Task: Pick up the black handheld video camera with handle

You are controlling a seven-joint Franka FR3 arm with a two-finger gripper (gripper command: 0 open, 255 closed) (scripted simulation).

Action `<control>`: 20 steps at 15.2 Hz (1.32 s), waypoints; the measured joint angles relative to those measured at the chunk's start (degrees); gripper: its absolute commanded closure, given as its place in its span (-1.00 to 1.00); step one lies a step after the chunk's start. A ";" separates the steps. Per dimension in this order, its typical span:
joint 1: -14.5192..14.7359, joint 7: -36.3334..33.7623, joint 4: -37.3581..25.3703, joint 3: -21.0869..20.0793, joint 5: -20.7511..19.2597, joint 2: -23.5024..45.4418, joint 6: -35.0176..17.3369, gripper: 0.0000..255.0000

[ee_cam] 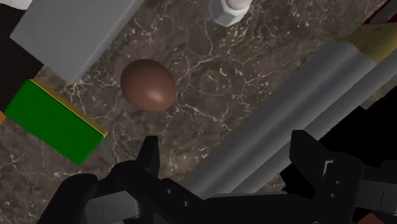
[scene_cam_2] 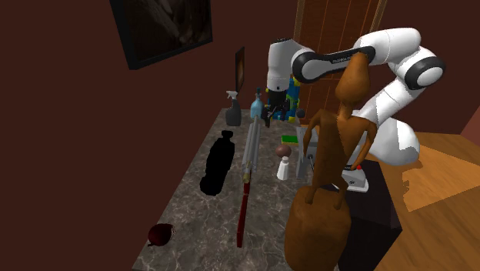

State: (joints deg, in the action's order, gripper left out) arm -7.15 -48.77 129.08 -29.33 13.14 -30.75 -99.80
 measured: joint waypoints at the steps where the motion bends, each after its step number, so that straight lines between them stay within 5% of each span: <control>1: -0.80 -3.08 -0.90 -1.66 -0.01 1.97 -1.18 -1.00; 6: -5.26 -19.87 -9.79 -10.15 -3.47 14.03 -4.26 -1.00; 11: -7.28 -39.18 -20.64 -17.27 -12.97 29.76 -5.85 -1.00; 14: -5.32 -50.12 -28.06 -18.01 -19.86 39.23 -4.79 -1.00; 20: 3.57 -66.47 -44.34 -13.94 -30.32 55.90 -1.15 -1.00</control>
State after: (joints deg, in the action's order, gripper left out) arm -3.58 -115.24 84.74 -43.27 -17.17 25.14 -100.94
